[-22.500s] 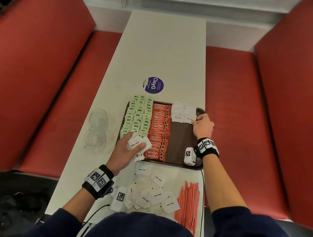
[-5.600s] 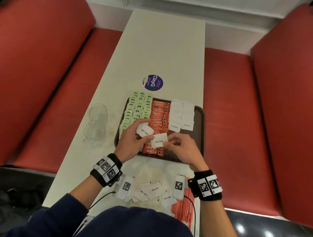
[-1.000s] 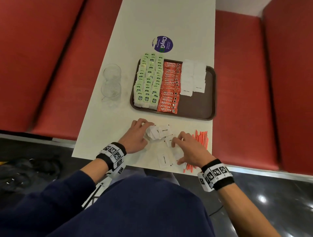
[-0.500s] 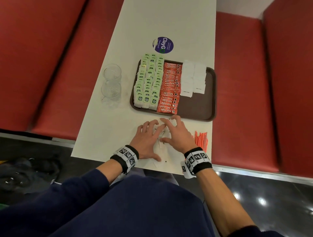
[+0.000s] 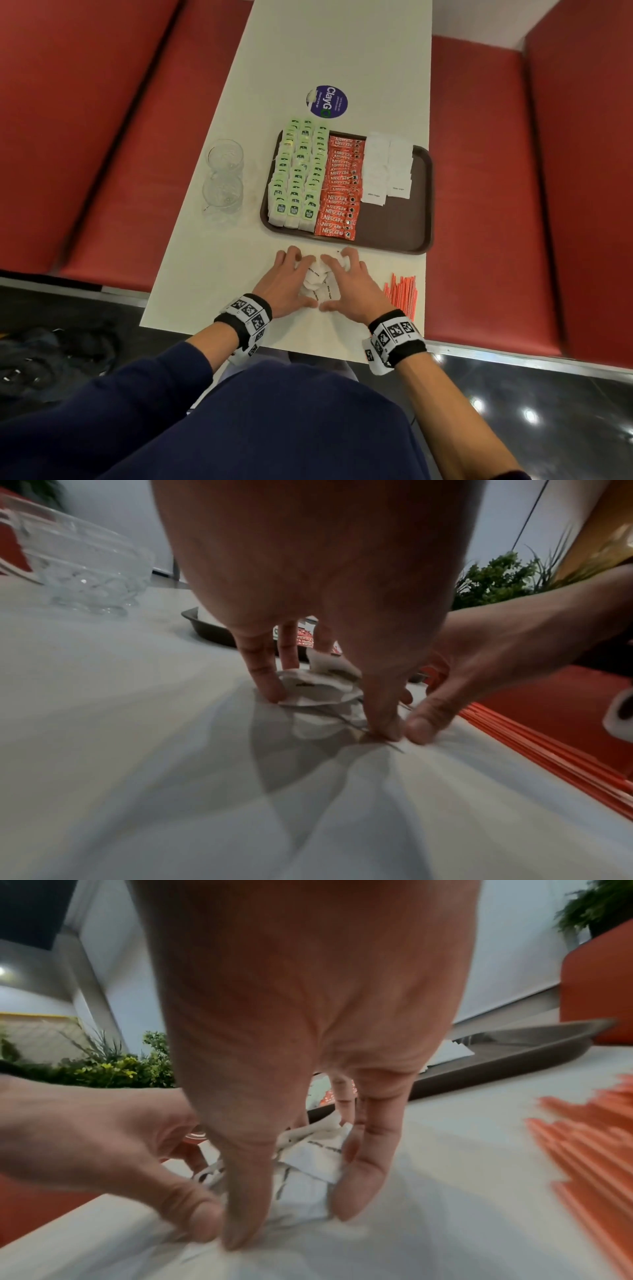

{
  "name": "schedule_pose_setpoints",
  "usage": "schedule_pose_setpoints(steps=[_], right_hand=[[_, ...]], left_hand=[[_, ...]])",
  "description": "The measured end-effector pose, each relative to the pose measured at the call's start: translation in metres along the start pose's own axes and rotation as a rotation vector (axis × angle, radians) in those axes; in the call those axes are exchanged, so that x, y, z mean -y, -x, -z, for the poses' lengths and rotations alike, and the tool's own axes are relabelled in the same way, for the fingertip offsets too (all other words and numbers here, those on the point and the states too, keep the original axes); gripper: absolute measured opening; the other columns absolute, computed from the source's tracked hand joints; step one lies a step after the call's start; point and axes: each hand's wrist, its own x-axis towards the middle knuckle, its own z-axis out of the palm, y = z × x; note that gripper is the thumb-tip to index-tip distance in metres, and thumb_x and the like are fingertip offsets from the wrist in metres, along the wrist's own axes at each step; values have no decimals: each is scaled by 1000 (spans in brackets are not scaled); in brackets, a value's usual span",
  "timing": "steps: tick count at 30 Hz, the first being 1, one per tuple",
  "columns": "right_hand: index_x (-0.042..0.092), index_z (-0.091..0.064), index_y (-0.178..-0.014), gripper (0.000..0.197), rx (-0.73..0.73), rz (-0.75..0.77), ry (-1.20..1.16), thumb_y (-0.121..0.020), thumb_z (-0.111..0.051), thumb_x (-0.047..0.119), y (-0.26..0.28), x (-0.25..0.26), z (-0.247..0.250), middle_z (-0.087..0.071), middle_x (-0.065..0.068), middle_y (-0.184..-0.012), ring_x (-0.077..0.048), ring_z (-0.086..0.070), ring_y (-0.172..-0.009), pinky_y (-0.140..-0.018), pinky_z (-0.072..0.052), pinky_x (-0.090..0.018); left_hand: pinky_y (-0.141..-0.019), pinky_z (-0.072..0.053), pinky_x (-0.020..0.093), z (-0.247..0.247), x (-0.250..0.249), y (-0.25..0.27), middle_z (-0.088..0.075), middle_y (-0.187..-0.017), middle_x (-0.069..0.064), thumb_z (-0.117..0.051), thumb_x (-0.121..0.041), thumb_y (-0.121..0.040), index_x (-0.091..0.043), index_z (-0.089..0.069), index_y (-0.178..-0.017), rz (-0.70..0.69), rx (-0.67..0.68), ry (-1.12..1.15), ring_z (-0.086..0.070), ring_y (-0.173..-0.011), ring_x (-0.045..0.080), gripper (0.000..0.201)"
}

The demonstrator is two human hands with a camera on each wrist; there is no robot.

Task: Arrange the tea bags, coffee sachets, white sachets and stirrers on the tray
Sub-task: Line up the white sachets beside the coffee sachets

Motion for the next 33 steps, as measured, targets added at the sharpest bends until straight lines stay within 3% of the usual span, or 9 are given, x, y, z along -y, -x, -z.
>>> schedule_pose_setpoints(steps=[3,6,8,11,18,23,27,31,33], right_hand=[[24,-39,-161,82,-57,19,-50,-94,-84,40,-5,10,-6,-24,-9,-160,-38,-49,-139,-109,-54,-52],[22,-42,-157,71,-76,17,-56,-98,-80,32,-6,13,-9,-27,-11,-158,-39,-49,-138,-106,-55,-51],[24,-43,-156,70,-111,-5,13,-98,-79,39,-4,15,-10,-27,-13,-158,-39,-47,-135,-102,-57,-51],[29,-38,-155,77,-146,-64,179,-94,-79,53,1,19,-10,-30,-18,-154,-40,-44,-124,-95,-57,-50],[25,-42,-151,52,-105,18,68,-107,-68,26,-9,18,-11,-41,-16,-134,-37,-49,-114,-89,-52,-44],[18,-50,-142,42,-142,39,58,-103,-62,7,-11,17,-13,-33,-20,-154,-42,-55,-114,-93,-55,-50],[19,-63,-130,25,-155,41,-157,-105,-66,17,-19,11,-1,-51,-11,-135,-37,-62,-108,-90,-53,-45],[25,-73,-122,20,-204,49,-342,-102,-73,24,-23,-1,21,-69,-1,-112,-26,-64,-106,-80,-39,-32],[22,-75,-120,17,-220,57,-371,-103,-73,24,-20,-3,33,-68,10,-101,-22,-63,-103,-78,-35,-31]], left_hand=[[-96,-57,49,0,0,-1,-38,-140,9,-82,-49,-90,-16,-45,-152,6,-40,62,-38,-124,28,79],[-96,-55,45,3,4,0,-37,-142,9,-82,-51,-89,-17,-40,-155,-13,-12,9,-39,-125,29,85],[-97,-54,43,3,5,2,-37,-145,10,-81,-53,-89,-17,-38,-155,-26,6,-98,-40,-126,31,86],[-91,-57,46,0,3,2,-39,-142,13,-75,-46,-97,-15,-41,-151,-18,3,-181,-44,-123,34,72],[-81,-57,47,-7,-1,-7,-46,-131,18,-65,-26,-105,-5,-45,-141,-90,-6,-239,-55,-108,36,46],[-63,-59,46,-3,2,-12,-53,-123,20,-72,-14,-95,-2,-57,-129,-166,-59,-290,-62,-90,36,39],[-81,-55,50,4,7,-22,-55,-121,13,-63,-20,-105,-6,-58,-132,-159,-68,-49,-61,-102,35,31],[-97,-46,33,17,7,-22,-63,-132,3,-59,-26,-110,-17,-58,-143,-161,-145,255,-57,-117,21,34],[-100,-46,32,22,4,-20,-65,-136,2,-59,-29,-111,-19,-59,-144,-169,-168,381,-59,-121,17,35]])
